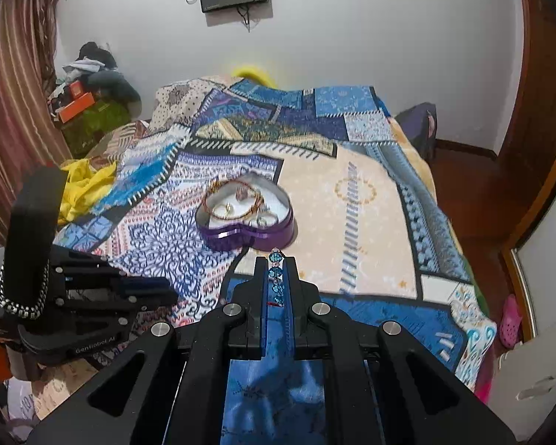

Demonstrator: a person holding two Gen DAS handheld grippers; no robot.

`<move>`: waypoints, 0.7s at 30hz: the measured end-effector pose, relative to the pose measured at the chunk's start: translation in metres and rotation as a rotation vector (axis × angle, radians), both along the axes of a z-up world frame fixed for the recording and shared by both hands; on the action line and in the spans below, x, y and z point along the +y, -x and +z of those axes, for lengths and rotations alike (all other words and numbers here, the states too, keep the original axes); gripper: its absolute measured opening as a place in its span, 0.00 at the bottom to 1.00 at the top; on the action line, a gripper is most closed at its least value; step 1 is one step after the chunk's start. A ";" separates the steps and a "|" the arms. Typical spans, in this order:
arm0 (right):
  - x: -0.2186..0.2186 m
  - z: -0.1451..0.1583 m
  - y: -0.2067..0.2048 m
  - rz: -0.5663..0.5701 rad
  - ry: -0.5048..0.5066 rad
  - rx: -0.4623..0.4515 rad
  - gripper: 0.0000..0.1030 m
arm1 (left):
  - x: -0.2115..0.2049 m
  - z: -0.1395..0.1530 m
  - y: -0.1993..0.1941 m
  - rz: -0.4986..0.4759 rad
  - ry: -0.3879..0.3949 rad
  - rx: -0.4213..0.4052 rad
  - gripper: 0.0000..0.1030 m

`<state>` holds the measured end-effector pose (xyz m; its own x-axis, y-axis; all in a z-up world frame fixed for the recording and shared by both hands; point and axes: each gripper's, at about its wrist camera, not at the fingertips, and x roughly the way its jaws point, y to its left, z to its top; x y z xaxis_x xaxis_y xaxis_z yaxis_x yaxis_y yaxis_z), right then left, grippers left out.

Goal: Organize jewelry
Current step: 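Grasp the blue beaded bracelet with the right tool and lift it, then grasp the red bracelet with the left tool while the right tool carries the blue bracelet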

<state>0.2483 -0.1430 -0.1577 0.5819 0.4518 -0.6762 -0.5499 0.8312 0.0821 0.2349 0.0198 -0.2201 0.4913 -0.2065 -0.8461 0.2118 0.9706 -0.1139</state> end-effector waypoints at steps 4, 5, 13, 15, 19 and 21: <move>0.001 0.016 -0.002 -0.002 -0.009 -0.037 0.06 | 0.009 0.018 0.001 0.014 0.029 -0.036 0.09; 0.002 0.019 -0.003 -0.001 -0.010 -0.046 0.06 | 0.010 0.023 0.001 0.018 0.033 -0.048 0.09; 0.015 0.045 -0.012 0.008 -0.027 -0.107 0.06 | 0.018 0.061 -0.009 0.041 0.034 -0.145 0.09; 0.018 0.050 -0.014 0.013 -0.035 -0.117 0.06 | 0.022 0.066 -0.014 0.053 0.037 -0.158 0.09; 0.026 0.056 -0.018 0.026 -0.045 -0.133 0.06 | 0.029 0.073 -0.023 0.068 0.052 -0.174 0.09; 0.029 0.057 -0.021 0.032 -0.051 -0.134 0.06 | 0.030 0.075 -0.027 0.071 0.054 -0.182 0.09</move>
